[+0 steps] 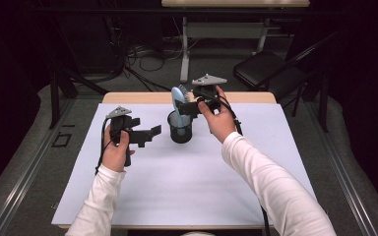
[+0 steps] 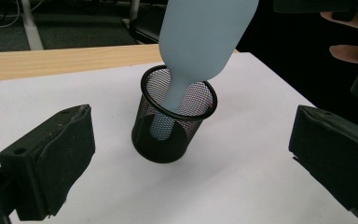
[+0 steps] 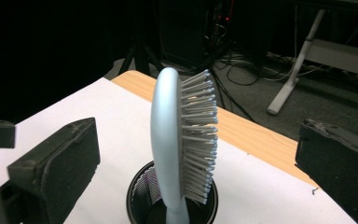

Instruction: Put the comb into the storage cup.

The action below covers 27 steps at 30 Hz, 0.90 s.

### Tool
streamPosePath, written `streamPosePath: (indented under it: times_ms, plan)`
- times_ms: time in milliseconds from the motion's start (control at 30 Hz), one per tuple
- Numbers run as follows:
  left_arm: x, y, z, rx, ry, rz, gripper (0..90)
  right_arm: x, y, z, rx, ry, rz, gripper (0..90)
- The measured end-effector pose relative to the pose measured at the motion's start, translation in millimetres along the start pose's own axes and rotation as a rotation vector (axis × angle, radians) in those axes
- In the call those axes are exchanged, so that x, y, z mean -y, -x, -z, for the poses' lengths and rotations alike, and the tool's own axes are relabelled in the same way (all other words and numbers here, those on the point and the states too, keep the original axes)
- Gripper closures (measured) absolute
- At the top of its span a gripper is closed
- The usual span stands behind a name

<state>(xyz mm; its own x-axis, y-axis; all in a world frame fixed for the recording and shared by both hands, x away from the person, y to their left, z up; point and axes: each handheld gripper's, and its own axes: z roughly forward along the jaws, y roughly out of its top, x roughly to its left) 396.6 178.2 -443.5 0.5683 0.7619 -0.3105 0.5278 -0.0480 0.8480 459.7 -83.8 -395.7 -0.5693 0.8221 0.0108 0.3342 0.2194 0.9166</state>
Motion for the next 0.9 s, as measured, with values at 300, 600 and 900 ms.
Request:
streamPosePath:
  times_ms: [300,600,900]
  plan:
    - [-0.3,0.9,0.6,0.001,-0.003,-0.006,0.6,0.6,1.3,8.5,-0.038,-0.07,0.042,0.0]
    - [-0.8,1.4,1.8,0.004,-0.006,-0.012,0.6,1.2,-0.8,17.4,-0.053,-0.083,0.058,0.0]
    - [-1.8,1.9,5.0,0.015,-0.001,-0.012,0.8,-0.1,-4.0,31.2,-0.087,-0.083,0.061,0.0]
